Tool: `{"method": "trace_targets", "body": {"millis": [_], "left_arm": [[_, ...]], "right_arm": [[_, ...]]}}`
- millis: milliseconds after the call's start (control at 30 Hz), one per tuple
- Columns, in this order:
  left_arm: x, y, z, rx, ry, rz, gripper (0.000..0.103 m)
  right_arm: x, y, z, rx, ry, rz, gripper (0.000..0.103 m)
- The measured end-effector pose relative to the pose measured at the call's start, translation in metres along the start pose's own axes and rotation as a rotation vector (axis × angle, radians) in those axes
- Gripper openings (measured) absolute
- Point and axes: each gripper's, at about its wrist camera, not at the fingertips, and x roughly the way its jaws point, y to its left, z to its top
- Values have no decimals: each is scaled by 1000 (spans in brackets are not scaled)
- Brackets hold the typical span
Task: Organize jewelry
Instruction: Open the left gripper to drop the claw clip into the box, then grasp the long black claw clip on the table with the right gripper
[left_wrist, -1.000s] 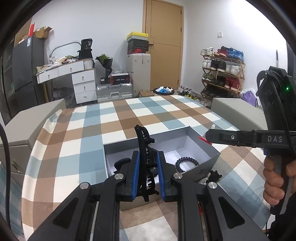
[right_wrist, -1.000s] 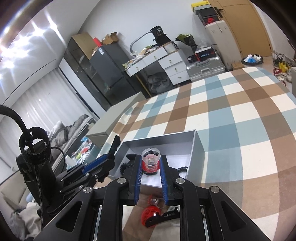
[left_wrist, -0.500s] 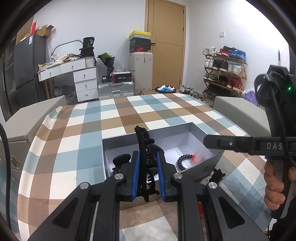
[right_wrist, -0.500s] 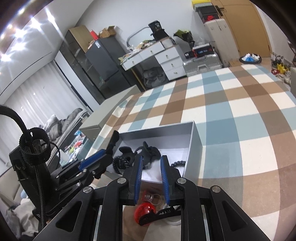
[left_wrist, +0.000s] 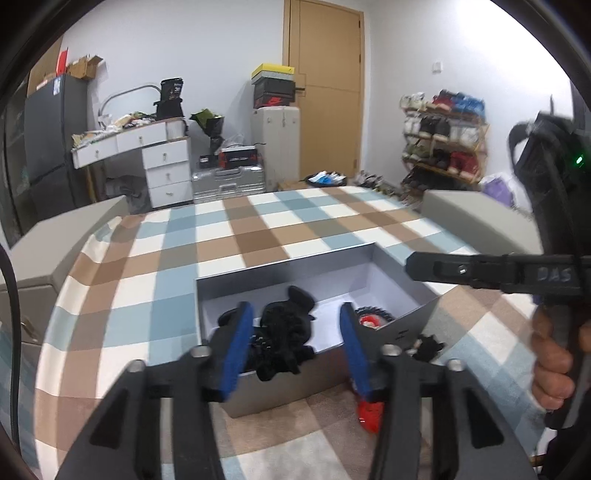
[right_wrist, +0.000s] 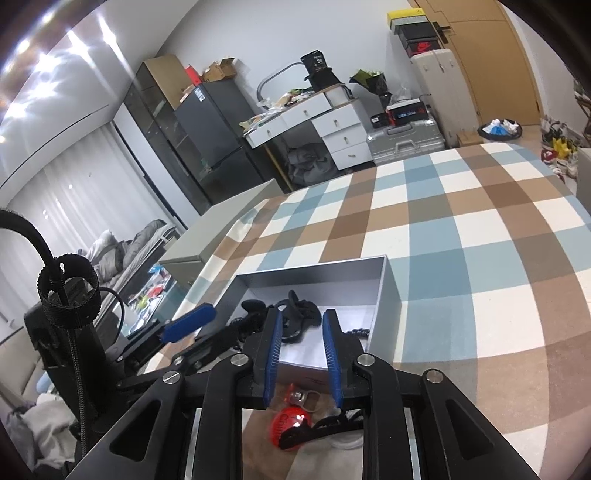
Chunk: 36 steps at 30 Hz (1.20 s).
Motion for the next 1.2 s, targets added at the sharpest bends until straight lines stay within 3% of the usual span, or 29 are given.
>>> {"method": "trace_targets", "body": {"millis": [67, 133, 233, 267, 367, 400, 600, 1033, 1200], "left_arm": [[-3, 1, 2, -9, 5, -4, 53], [-5, 0, 2, -18, 15, -8, 65], [-9, 0, 1, -40, 35, -16, 80], [-12, -1, 0, -45, 43, -12, 84], [-19, -4, -3, -40, 48, -5, 89], [-21, -5, -4, -37, 48, -3, 99], [-24, -11, -16, -33, 62, 44, 102], [-11, -6, -37, -58, 160, 31, 102], [-12, -10, -43, -29, 147, 44, 102]], "right_arm": [[-2, 0, 0, -4, 2, -8, 24], [-4, 1, 1, -17, 7, -34, 32], [-8, 4, 1, -47, 8, -105, 54], [-11, 5, 1, -60, 5, -128, 67], [-19, 7, 2, -72, 11, -153, 93], [-21, 7, 2, -74, 21, -162, 99], [-33, 6, -5, -134, 27, -209, 103], [-6, 2, -33, -224, 237, -182, 103], [3, 6, -42, -244, 279, -158, 103]]}}
